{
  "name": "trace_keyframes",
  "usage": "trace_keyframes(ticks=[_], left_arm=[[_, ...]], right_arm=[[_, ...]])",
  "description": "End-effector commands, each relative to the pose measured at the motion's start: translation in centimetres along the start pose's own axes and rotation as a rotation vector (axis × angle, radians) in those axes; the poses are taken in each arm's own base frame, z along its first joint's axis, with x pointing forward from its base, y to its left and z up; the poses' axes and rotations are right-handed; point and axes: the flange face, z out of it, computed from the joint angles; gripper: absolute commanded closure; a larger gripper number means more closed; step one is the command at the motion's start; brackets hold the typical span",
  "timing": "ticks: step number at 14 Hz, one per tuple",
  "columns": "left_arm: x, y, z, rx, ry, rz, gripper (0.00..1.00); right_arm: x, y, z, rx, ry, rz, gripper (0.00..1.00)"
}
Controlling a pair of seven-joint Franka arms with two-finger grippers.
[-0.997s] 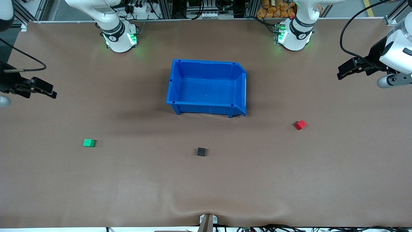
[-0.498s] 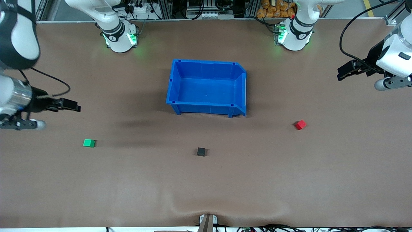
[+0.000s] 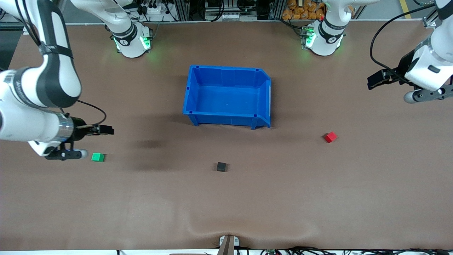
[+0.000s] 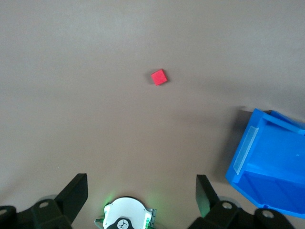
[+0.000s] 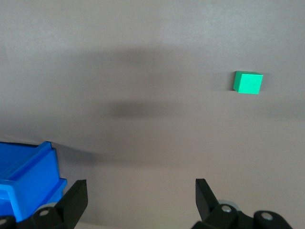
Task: Attach green and red cubes to black cube
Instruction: 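Lower the right gripper onto the green cube while the left gripper approaches the red cube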
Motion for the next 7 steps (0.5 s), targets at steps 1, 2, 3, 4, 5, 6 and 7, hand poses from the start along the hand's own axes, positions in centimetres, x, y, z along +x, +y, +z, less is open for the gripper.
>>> trace_keyframes(ticks=[1,2,3,4,5,6,7], left_arm=[[1.0,0.0,1.8,0.031,-0.028,0.018,0.00],[1.5,0.1,2.8,0.036,-0.048,0.020,0.00],[1.8,0.1,3.5,0.037,-0.062,0.020,0.00],[2.2,0.2,4.2,0.040,-0.075,0.039,0.00],[2.6,0.2,5.0,0.038,-0.087,0.062,0.00],[2.8,0.2,5.2,0.035,-0.073,0.065,0.00],[2.9,0.3,5.8,0.034,-0.069,0.067,0.00]], right_arm=[[0.7,1.7,1.1,0.015,-0.019,0.025,0.00],[1.0,2.9,2.8,0.017,-0.047,0.046,0.00],[1.5,4.2,4.4,0.018,-0.045,0.065,0.00],[1.6,6.0,6.1,0.020,-0.032,0.058,0.00],[1.7,7.1,7.5,0.020,-0.011,0.005,0.00],[1.9,8.5,8.6,0.016,0.024,-0.029,0.00],[2.0,9.7,9.4,0.011,0.059,-0.034,0.00]])
